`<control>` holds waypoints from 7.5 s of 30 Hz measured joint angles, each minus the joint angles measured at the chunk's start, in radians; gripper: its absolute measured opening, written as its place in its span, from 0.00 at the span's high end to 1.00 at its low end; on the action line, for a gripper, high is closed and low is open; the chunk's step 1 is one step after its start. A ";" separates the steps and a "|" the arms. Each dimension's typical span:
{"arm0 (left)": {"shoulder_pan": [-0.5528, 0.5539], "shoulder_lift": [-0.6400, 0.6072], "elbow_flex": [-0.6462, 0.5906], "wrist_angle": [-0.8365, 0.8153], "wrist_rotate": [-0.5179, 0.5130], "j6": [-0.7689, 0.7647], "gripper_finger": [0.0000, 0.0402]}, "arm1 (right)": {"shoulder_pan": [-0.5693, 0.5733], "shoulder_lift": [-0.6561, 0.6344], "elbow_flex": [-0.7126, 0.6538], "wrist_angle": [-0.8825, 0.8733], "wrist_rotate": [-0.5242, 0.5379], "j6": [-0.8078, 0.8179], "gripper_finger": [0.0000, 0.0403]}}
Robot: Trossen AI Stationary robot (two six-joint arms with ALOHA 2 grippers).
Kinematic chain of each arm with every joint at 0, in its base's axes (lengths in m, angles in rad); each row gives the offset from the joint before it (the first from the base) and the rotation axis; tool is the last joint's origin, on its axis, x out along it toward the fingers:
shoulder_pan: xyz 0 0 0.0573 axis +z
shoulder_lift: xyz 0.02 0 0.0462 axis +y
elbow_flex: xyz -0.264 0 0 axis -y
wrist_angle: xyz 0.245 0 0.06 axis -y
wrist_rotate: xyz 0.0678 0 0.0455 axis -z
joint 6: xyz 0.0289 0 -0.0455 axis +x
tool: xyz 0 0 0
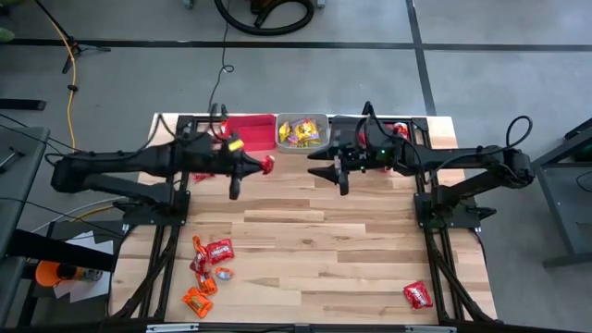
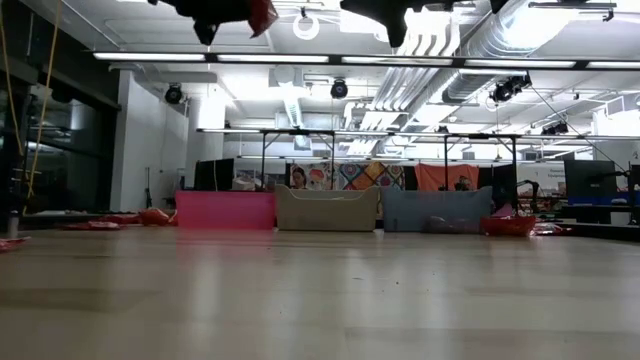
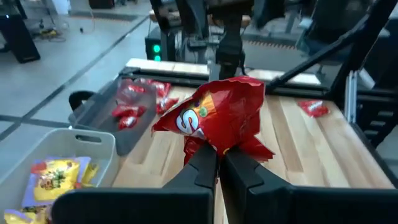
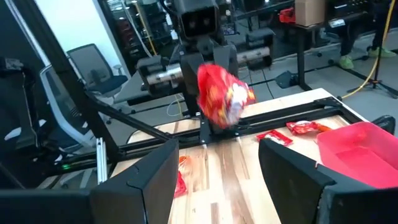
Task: Sort candy
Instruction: Put the red candy into the black bin
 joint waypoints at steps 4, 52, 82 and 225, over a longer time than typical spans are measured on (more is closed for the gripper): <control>-0.040 0.056 0.000 0.024 -0.031 -0.001 1.00 | 0.015 0.000 0.000 -0.001 -0.001 -0.024 0.46; -0.067 0.302 0.000 0.354 0.011 0.078 0.99 | 0.112 0.153 -0.001 0.080 0.176 -0.157 0.85; -0.067 -0.067 -0.060 -0.227 -0.283 -0.156 0.49 | -0.012 -0.125 0.000 -0.570 0.233 -0.210 1.00; -0.355 0.049 0.030 -0.209 -0.463 -0.158 1.00 | 0.125 0.010 0.000 0.012 0.043 0.117 0.38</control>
